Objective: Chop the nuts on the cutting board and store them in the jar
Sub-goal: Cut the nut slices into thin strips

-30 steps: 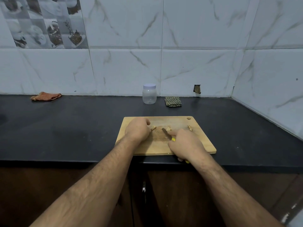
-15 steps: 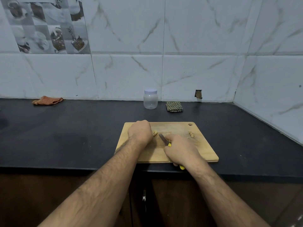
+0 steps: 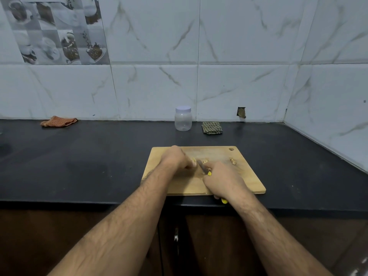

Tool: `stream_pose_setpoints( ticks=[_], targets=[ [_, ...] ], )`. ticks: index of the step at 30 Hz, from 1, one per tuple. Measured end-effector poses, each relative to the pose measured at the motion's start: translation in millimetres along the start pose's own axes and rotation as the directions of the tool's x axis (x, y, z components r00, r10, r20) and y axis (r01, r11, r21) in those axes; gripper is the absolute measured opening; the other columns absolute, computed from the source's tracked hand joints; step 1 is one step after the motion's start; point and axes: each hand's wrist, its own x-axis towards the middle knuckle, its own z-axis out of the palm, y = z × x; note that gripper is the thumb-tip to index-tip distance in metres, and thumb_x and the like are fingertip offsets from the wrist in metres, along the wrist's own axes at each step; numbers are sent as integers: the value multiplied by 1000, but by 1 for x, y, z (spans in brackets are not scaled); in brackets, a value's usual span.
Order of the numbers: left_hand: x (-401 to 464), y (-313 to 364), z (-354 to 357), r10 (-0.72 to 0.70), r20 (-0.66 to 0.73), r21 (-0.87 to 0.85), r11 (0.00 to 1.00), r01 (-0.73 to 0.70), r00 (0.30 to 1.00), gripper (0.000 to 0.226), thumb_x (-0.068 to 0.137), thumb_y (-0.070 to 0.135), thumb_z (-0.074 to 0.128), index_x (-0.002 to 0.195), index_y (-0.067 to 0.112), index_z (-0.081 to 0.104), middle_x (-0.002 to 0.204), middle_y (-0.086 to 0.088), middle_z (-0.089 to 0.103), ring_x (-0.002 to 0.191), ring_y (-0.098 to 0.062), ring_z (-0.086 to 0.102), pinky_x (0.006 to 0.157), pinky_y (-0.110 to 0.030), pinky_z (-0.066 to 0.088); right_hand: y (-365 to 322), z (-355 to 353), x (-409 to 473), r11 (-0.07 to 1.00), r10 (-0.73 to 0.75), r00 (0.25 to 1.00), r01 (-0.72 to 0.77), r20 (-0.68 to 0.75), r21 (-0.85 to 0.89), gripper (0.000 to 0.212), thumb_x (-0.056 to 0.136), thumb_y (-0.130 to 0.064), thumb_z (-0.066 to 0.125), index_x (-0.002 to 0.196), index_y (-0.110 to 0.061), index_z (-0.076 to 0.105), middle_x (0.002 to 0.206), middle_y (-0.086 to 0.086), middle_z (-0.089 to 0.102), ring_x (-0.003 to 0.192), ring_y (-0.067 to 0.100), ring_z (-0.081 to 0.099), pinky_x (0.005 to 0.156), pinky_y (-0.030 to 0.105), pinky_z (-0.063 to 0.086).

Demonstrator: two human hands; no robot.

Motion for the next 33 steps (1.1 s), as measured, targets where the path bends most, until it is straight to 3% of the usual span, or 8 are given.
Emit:
stream_pose_setpoints(
  ticks=[5, 9, 13, 14, 17, 19, 29, 33],
  targets=[
    [-8, -4, 11, -51, 58, -72, 996, 55, 997, 25, 68, 30, 88, 82, 12, 77, 83, -2, 76, 71, -16, 60, 69, -29, 49, 1, -2, -4, 997, 10, 1000, -9, 8, -79, 44, 85, -15, 52, 126, -26, 61, 93, -3, 64, 79, 22, 66, 71, 37, 59],
    [-13, -6, 3, -52, 122, -77, 995, 62, 991, 16, 86, 23, 74, 75, 12, 76, 69, 0, 74, 46, -7, 48, 52, -22, 38, 3, -4, -9, 994, 11, 999, -7, 42, -108, 55, 87, -10, 48, 137, -31, 54, 98, -3, 63, 85, 21, 64, 69, 32, 55],
    [-16, -8, -2, 23, 128, -26, 999, -20, 992, 4, 86, 17, 74, 87, 14, 77, 85, -5, 76, 57, -9, 54, 56, -23, 43, 0, -8, -14, 994, 1, 999, 4, 43, -111, 62, 89, -10, 48, 146, -33, 45, 130, 0, 61, 112, 22, 59, 88, 33, 52],
    [-14, -9, 0, 58, 117, -4, 998, -58, 991, 10, 82, 18, 78, 92, 18, 75, 88, -3, 75, 63, -10, 58, 62, -24, 47, -1, -8, -16, 994, -1, 999, 5, 36, -112, 62, 90, -10, 48, 147, -33, 44, 134, 0, 59, 118, 22, 56, 92, 33, 50],
    [-13, -9, 5, 117, 83, 94, 988, -125, 990, 35, 76, 24, 84, 110, 27, 73, 106, 6, 70, 96, -13, 63, 90, -29, 52, -4, -5, -18, 993, -11, 1000, 13, 17, -113, 60, 92, -11, 48, 147, -33, 44, 133, 2, 60, 120, 22, 55, 92, 33, 49],
    [-13, -9, 8, 127, 99, 92, 986, -136, 987, 37, 77, 27, 84, 112, 27, 73, 110, 7, 71, 104, -12, 63, 96, -30, 50, -6, -2, -20, 992, -14, 1000, 17, 19, -123, 57, 92, -12, 48, 146, -32, 45, 132, 2, 61, 118, 23, 56, 90, 32, 48],
    [-13, -8, 7, 172, 122, 162, 968, -190, 978, 35, 82, 32, 78, 116, 26, 73, 122, 9, 68, 111, -11, 59, 95, -25, 47, -14, 1, -18, 985, 1, 999, 6, 38, -170, 57, 92, -11, 47, 145, -32, 47, 131, 2, 61, 117, 23, 57, 87, 31, 48],
    [-11, -8, 8, 169, 152, 185, 963, -196, 974, 33, 82, 32, 78, 115, 26, 73, 116, 7, 70, 105, -14, 62, 87, -25, 49, -15, 3, -20, 985, 10, 1000, -8, 10, -174, 56, 93, -10, 48, 145, -32, 47, 131, 2, 61, 117, 22, 57, 87, 31, 48]
  ],
)
